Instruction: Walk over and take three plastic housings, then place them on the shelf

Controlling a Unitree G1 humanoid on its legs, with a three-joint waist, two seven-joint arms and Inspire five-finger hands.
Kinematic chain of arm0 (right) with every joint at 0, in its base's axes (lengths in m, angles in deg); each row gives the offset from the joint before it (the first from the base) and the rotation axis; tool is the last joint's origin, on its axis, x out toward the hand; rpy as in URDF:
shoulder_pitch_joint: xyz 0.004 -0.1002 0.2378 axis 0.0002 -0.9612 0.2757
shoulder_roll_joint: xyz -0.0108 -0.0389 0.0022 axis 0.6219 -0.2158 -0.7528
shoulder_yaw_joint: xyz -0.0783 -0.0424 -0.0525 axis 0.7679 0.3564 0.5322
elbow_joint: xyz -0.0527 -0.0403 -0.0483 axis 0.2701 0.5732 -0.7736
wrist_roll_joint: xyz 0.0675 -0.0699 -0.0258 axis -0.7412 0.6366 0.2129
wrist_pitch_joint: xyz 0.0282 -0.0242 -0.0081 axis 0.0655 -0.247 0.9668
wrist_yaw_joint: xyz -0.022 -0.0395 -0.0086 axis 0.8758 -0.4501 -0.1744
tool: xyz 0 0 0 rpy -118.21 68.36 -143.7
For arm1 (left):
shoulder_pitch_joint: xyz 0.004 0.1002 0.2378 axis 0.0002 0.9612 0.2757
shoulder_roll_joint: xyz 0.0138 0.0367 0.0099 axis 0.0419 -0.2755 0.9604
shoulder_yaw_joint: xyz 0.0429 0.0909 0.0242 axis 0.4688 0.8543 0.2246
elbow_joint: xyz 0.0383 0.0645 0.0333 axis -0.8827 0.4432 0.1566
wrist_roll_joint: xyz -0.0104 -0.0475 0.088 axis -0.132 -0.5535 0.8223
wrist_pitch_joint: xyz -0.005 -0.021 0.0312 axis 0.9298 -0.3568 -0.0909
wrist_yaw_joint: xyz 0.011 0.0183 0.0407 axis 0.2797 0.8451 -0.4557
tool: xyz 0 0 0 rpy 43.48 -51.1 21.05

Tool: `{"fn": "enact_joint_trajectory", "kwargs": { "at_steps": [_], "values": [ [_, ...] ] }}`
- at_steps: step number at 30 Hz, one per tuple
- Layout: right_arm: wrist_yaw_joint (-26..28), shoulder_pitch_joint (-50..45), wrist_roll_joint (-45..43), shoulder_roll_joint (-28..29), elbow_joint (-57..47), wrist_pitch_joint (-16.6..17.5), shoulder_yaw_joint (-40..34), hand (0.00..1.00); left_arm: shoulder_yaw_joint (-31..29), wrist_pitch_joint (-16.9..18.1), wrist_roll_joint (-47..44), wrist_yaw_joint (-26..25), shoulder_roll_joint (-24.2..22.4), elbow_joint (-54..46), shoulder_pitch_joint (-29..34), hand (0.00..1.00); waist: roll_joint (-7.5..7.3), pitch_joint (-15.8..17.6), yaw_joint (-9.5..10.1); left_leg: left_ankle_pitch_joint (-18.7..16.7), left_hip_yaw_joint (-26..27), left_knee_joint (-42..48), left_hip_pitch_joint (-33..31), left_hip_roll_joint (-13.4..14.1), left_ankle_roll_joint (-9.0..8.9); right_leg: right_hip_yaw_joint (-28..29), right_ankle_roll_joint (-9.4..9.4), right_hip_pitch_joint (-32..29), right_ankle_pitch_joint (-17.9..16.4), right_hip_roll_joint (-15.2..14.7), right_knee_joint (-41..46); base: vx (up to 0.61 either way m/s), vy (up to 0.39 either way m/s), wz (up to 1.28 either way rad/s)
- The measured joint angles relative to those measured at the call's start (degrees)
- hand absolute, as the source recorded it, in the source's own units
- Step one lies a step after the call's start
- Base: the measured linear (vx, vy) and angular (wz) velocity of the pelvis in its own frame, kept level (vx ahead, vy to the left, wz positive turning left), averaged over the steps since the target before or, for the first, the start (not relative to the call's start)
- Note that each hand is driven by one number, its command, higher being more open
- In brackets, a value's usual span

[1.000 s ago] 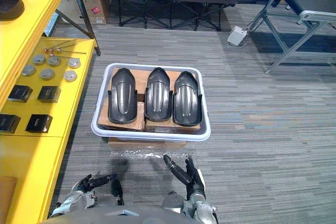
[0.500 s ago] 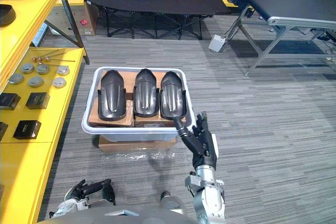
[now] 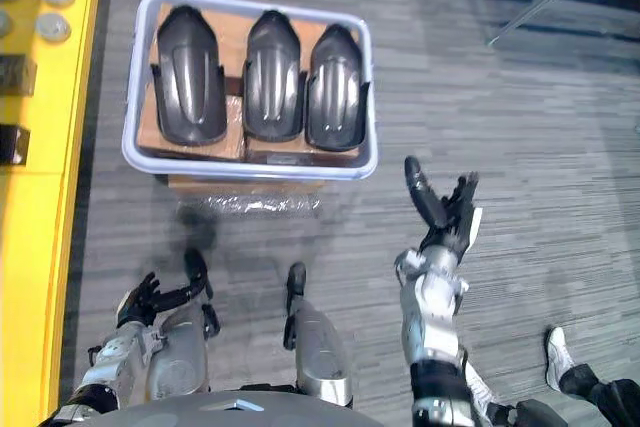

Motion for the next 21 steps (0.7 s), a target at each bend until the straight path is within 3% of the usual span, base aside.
{"fn": "enact_joint_trajectory", "kwargs": {
  "at_steps": [6,10,15,21],
  "values": [
    [0.04,16.23,-5.0,-11.47,18.8,-0.71,-1.31,1.0,-1.52,-0.19,0.09,0.31,0.03,0.39,-1.95,1.0,2.42,1.76,1.81,-0.26,-4.07,2.65,-6.15,0.23,0.01,-4.07,-0.29,-3.48,-0.23,0.32,1.67,-0.02,-0.004,0.26],
    [1.04,23.01,-8.94,-17.7,27.86,-2.26,-1.65,1.0,-1.56,-0.37,-0.5,0.86,-1.16,2.44,-2.62,1.0,4.99,3.81,2.29,-0.47,-6.09,3.66,-7.73,-0.87,0.66,-6.35,-0.42,-4.74,-2.02,-1.13,5.02,-0.01,0.042,0.27],
    [4.09,26.71,-8.33,-20.12,35.18,-5.66,-1.67,1.0,-1.52,-0.15,-6.76,2.26,-2.81,3.07,-4.13,1.0,7.06,4.76,3.27,-0.94,-7.53,5.56,-9.08,-1.74,1.27,-7.86,-0.27,-5.85,-4.18,-2.48,8.67,-0.01,0.038,0.18],
    [8.34,29.0,-3.38,-22.93,37.23,-9.35,-0.75,1.0,-1.54,-0.02,-6.55,4.24,-4.2,3.53,-4.24,1.0,8.79,5.03,4.06,-0.6,-8.49,5.21,-9.3,-2.97,1.48,-9.02,0.03,-7.37,-6.57,-4.21,12.98,0.0,0.02,0.14]
  ]
}}
